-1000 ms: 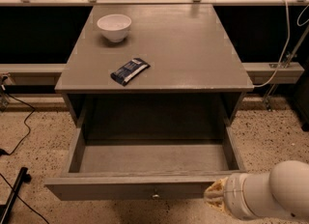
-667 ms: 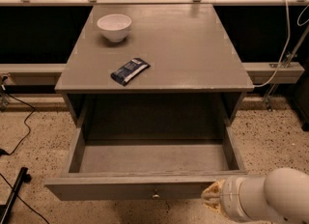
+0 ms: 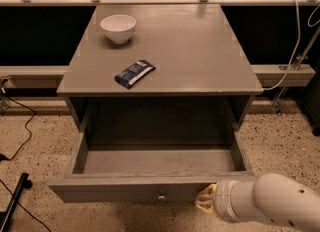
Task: Close top drawer
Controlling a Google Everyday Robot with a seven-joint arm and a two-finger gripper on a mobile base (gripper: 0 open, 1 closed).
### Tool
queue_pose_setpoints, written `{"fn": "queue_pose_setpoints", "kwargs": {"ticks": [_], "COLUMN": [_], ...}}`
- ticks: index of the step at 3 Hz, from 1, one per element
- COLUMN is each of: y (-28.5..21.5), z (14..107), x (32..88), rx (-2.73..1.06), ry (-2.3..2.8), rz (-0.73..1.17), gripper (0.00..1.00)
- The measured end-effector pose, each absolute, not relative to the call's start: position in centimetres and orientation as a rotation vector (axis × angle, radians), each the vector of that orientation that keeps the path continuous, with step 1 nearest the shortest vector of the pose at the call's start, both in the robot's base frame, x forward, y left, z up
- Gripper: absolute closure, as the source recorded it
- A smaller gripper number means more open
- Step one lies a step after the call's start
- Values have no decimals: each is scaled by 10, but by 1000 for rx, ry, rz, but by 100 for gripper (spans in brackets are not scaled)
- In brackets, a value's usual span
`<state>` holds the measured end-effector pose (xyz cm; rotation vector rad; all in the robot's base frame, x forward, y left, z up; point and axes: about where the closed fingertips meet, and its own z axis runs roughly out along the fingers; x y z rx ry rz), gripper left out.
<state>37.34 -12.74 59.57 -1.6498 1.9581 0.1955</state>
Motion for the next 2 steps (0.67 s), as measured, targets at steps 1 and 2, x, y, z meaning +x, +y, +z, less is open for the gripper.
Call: {"fn": "queue_pose_setpoints", "kwargs": {"ticks": [1, 2], "y": [-117, -112], "z": [588, 582], "x": [394, 422], "rx": [-1600, -1557], "ry": [1963, 1950], "rz": [211, 215], "gripper": [100, 100]}}
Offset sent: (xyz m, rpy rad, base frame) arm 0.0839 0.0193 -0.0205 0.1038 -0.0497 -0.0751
